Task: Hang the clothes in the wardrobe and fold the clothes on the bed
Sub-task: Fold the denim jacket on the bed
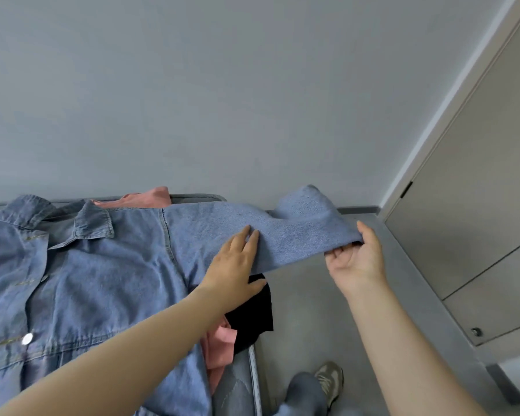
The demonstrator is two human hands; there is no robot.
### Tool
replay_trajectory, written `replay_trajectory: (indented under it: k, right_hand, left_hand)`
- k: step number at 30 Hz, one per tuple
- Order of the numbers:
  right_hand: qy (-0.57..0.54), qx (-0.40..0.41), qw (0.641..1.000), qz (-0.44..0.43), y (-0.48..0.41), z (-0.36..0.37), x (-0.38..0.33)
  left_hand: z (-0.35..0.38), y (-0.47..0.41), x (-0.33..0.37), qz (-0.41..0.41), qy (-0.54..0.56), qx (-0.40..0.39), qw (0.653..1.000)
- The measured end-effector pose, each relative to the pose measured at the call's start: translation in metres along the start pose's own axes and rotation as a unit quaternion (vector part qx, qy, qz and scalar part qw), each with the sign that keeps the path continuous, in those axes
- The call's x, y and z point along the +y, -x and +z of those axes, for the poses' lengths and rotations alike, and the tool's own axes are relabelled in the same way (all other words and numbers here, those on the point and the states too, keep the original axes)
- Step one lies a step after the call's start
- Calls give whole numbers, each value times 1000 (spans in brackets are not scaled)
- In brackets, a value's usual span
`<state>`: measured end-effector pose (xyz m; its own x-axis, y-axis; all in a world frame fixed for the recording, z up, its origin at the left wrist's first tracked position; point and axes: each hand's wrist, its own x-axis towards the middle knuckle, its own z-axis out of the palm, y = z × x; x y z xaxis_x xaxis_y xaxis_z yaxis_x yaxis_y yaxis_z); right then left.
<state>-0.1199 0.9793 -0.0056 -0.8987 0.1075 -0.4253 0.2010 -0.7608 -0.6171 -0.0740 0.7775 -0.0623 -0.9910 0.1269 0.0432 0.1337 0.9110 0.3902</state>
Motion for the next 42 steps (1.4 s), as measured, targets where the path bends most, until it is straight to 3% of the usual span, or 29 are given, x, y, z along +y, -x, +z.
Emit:
replay_trajectory:
  k: [6, 11, 16, 24, 30, 33, 38, 40, 42]
  right_hand:
    - [28, -35, 994, -103, 10, -15, -36]
    - [23, -45, 992, -114, 24, -21, -41]
    - [16, -60, 992, -106, 40, -9, -32]
    - [79, -150, 978, -117, 85, 49, 4]
    - [265, -233, 924, -145, 134, 79, 101]
    - [353, -276, 889, -99, 157, 75, 162]
    - [508, -339, 790, 55, 170, 40, 236]
    - [545, -326, 769, 77, 170, 31, 243]
    - [558, -295, 772, 80, 168, 26, 241]
  left_hand:
    - [15, -4, 16, -24, -72, -6, 997]
    - [10, 5, 15, -29, -110, -45, 992]
    - [-18, 22, 0, -64, -11, -102, 993]
    - [-78, 73, -55, -135, 78, 13, 988]
    - [-108, 130, -126, -215, 131, 81, 964]
    - [-112, 163, -160, -270, 212, 129, 930]
    - [-109, 208, -200, -353, 335, 149, 860]
    - [-103, 220, -210, -374, 336, 128, 855]
    - [-95, 224, -214, -378, 299, 101, 870]
